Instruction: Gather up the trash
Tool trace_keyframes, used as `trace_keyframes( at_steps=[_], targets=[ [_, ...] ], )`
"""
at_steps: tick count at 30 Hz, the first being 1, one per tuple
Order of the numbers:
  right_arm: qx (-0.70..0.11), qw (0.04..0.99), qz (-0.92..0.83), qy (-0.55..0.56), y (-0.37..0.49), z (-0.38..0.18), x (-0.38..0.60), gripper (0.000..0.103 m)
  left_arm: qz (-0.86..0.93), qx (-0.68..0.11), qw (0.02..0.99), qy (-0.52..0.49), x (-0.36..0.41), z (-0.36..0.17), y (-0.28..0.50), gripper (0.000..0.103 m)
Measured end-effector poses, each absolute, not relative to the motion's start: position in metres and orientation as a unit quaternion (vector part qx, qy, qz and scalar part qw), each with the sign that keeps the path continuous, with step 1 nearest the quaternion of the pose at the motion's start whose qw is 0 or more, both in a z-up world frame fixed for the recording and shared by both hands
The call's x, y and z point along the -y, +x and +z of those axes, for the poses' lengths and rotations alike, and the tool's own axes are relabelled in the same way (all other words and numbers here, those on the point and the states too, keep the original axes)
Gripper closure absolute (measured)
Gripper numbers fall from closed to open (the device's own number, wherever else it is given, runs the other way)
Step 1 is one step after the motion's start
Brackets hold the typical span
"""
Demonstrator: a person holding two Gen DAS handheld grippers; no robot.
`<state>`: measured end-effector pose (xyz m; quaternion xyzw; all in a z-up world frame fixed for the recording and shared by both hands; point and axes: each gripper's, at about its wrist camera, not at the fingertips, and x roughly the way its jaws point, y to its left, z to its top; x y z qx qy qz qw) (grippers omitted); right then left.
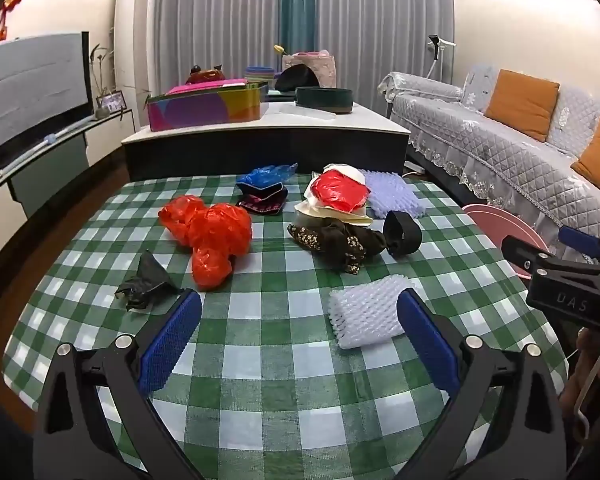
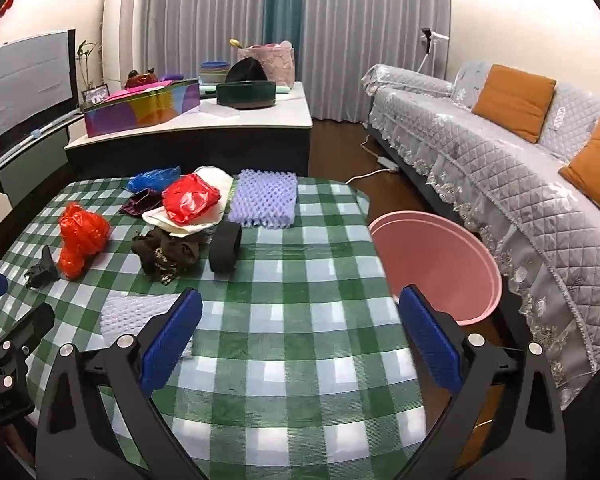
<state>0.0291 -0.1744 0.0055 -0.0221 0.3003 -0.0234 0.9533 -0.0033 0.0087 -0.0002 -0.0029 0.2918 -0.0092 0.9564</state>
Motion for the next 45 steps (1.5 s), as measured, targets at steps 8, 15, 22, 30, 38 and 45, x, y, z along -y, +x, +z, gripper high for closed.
trace_keyframes(
  at_steps=[8,15,22,30,38,45],
  targets=[
    [-0.304,0.952,-0.02,-0.018,0.026,0.011,0.182,0.006,-0.025,-0.296,0.955,-0.014,-0.004,-0.001,0.0,0.013],
    [-0.291,0.956,-0.038,-0.021,0.024,0.014,0.187,0.011,-0.033,-0.292,0.956,0.0,0.006,0.0,0.001,0.014],
    [-0.297,0.954,-0.031,-0.021,0.026,0.012,0.185,0.013,-0.028,-0.294,0.955,-0.002,0.004,0.0,0.0,0.014],
    [-0.306,0.951,-0.033,-0.009,0.028,0.009,0.187,0.012,-0.029,-0.297,0.954,-0.004,0.002,-0.001,0.001,0.014],
    [-0.301,0.953,-0.026,-0.015,0.026,0.009,0.184,0.014,-0.031,-0.295,0.955,-0.003,0.005,-0.002,-0.001,0.014],
    [-0.293,0.956,-0.022,-0.02,0.024,0.012,0.181,0.015,-0.032,-0.297,0.954,-0.004,0.006,-0.001,-0.001,0.014]
  ],
)
